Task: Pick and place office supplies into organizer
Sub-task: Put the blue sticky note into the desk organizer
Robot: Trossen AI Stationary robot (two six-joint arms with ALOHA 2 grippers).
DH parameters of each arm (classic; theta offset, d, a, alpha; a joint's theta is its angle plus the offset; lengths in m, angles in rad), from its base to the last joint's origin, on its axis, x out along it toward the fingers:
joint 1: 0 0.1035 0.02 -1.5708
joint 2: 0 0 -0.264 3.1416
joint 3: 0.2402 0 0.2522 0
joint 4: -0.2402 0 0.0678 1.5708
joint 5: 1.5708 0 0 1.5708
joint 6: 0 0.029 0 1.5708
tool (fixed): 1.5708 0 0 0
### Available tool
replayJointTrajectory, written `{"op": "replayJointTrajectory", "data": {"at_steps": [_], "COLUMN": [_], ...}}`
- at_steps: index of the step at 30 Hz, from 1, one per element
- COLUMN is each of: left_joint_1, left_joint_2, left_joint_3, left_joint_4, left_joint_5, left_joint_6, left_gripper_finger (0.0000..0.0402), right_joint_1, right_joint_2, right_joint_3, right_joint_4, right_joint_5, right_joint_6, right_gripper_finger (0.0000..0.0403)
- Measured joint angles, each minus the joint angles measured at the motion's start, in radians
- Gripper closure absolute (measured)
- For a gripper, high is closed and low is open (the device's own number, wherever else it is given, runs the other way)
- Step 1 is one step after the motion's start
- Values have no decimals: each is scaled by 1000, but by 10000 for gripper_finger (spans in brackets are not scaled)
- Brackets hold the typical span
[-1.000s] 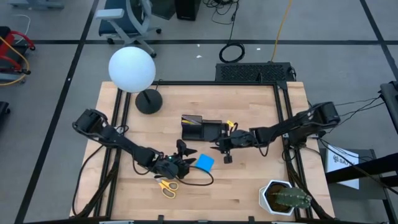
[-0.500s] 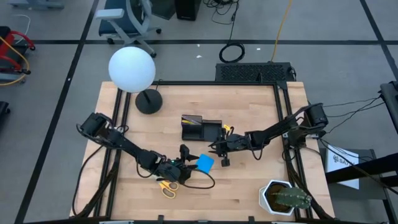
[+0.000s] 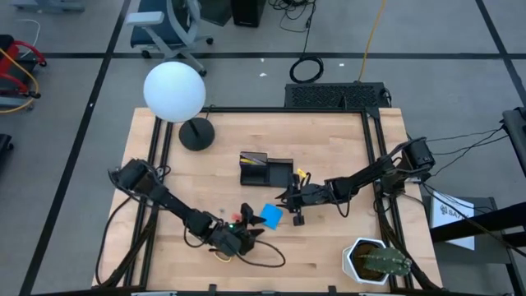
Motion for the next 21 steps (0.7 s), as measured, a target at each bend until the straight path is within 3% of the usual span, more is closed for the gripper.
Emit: {"op": "replayJointTrajectory", "data": {"at_steps": [9,21], "left_joint_1": [2,-2], "left_joint_2": [133,140], "left_joint_3": [130,160], "left_joint_4": [-102,-199], "left_joint_5": [-8,-32], "left_joint_6": [27,-3], "left_gripper_finger": [193,200], "right_joint_1": [1,4], "right_joint_2": [0,0], "right_joint_3": [0,0], "right_joint_4": [-17,-27], "right_joint_5": [1,-2], "right_joint_6": [38,69], "right_gripper_finger": [298,298]}}
